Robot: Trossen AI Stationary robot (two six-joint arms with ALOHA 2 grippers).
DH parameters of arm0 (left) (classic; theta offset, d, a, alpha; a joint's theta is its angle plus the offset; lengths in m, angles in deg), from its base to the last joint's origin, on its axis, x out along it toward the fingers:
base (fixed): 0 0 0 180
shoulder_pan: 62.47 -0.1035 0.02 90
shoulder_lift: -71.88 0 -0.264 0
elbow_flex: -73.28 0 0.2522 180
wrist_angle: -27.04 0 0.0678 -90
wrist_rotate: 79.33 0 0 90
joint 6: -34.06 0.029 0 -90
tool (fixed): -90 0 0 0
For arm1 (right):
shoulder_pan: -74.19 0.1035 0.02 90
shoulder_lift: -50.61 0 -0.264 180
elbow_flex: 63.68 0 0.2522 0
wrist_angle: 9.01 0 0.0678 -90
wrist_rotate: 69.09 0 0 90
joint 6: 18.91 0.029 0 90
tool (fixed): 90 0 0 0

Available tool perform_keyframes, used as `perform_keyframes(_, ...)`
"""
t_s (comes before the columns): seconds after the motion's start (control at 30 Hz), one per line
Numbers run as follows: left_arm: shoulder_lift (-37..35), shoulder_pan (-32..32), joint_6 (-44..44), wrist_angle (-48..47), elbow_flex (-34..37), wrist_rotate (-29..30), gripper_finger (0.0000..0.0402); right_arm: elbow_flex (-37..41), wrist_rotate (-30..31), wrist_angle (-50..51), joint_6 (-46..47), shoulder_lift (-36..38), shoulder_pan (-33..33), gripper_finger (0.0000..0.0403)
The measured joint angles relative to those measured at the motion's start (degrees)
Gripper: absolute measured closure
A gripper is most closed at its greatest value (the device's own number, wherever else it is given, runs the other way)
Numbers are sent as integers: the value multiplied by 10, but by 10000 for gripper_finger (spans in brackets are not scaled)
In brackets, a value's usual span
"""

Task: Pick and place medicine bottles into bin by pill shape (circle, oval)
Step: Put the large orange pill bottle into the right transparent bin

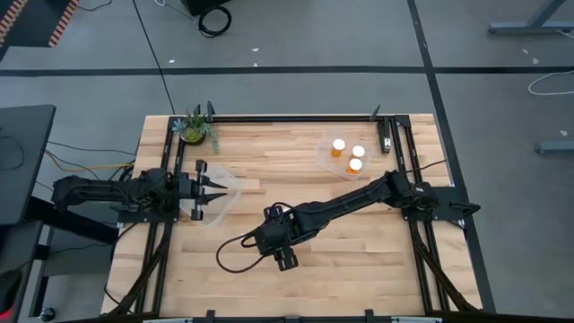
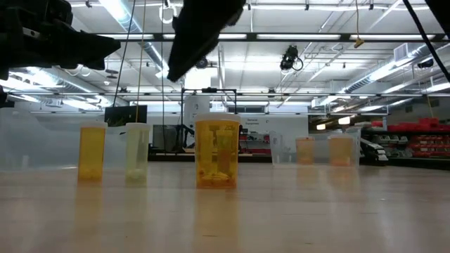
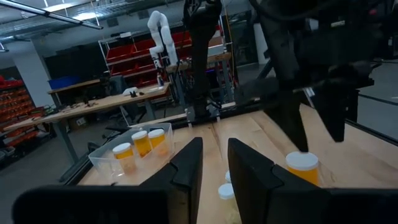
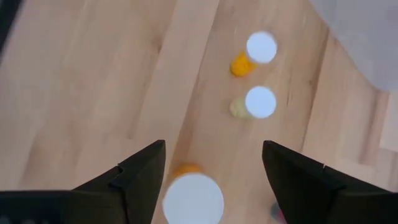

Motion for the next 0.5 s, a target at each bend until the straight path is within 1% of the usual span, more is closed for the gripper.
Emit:
perform_keyframes(0.2,0,0,0,0,0,0,323,0,0,11,-2,-21,0,98)
perform_keyframes(0.5,0,0,0,0,0,0,315,30,0,21,0,-23,1,95)
